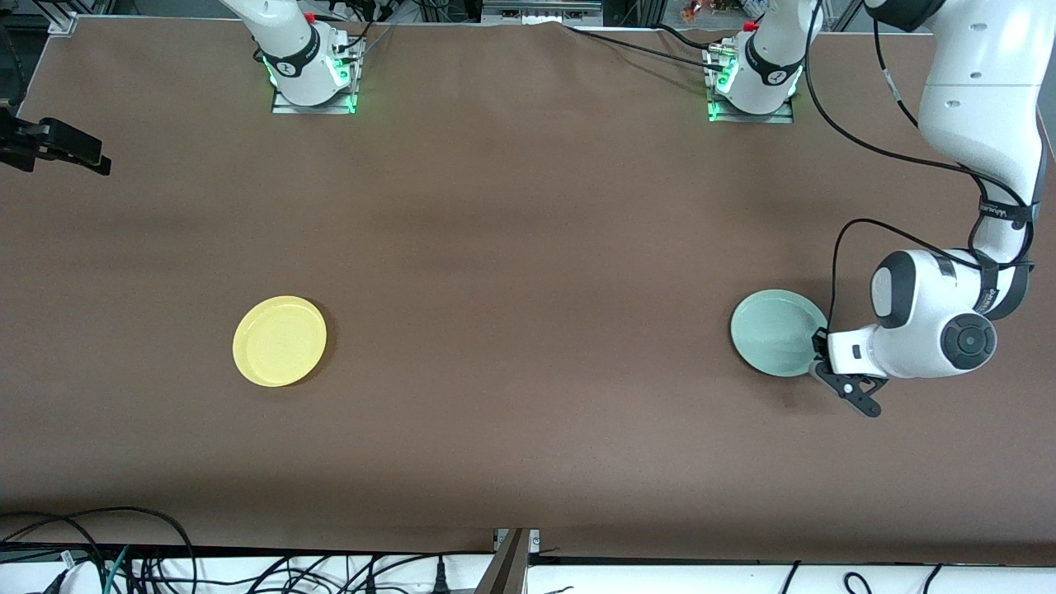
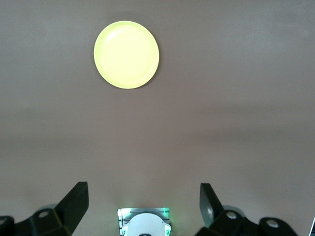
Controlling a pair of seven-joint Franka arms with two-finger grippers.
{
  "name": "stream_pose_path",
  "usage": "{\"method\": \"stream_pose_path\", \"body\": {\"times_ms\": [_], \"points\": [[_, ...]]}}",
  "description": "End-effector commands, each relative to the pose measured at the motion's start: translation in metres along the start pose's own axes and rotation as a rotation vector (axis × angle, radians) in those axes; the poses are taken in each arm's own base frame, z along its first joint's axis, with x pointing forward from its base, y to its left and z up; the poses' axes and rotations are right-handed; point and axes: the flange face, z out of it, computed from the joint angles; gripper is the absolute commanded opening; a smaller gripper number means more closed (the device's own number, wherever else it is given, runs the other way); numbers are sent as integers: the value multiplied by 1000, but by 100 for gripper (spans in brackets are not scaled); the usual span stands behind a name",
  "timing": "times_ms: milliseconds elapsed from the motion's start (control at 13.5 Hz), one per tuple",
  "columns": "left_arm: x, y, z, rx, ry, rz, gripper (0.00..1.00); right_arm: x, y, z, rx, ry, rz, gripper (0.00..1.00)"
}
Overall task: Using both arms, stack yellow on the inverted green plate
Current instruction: 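Lift the green plate with the left gripper and turn it over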
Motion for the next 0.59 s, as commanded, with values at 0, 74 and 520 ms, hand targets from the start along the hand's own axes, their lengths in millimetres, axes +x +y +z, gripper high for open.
{"method": "stream_pose_path", "body": {"times_ms": [0,74,520], "points": [[33,47,-62,74,-87,51,0,-1,3,-3,-6,6,2,100],[46,63,-80,99,-113,35,0,-1,3,-3,-5,4,3,100],[108,179,-153,317,-277,17,0,-1,4,-3,-4,4,6,100]]}}
